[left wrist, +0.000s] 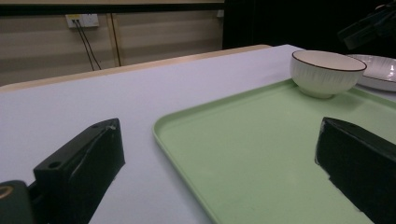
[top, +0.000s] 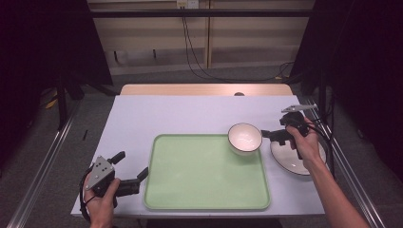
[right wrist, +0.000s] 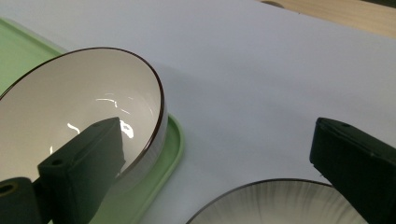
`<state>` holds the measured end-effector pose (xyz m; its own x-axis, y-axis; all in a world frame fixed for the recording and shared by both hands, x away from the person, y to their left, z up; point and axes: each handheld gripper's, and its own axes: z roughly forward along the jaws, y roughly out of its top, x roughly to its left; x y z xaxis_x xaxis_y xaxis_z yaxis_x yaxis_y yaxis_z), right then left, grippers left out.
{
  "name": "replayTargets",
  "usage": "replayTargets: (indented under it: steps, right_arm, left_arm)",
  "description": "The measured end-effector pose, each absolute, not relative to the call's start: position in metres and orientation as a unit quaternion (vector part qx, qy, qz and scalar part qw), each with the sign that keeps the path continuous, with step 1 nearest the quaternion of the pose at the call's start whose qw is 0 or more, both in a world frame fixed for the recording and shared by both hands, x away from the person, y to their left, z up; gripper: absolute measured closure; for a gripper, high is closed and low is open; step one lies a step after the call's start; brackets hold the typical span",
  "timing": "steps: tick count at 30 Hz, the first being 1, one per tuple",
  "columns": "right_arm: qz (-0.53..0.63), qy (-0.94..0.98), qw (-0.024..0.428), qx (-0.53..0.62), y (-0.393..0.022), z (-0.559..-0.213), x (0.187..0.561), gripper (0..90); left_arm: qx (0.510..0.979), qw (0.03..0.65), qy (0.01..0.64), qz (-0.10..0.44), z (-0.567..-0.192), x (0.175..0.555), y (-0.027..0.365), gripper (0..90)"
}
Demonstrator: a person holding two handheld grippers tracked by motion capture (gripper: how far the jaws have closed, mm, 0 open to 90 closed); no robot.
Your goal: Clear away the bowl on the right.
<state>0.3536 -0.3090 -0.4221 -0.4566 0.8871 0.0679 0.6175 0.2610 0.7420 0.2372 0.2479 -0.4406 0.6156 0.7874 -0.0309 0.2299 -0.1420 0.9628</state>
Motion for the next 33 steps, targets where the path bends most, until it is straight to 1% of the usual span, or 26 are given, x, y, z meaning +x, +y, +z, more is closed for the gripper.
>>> replayTargets:
  steps: [22,33]
  right_arm:
    - [0.403,0.736,0.226,0.495,-0.333,-0.417,0.296,2.5]
    - [0.42,0.719,0.226,0.506,-0.341,-0.419,0.265,2.8]
  left_arm:
    - [0.711,0.548,0.359,0.254,-0.44,0.236,0.246,1.4]
    - [0.712,0.548,0.357,0.255,-0.44,0.236,0.246,1.4]
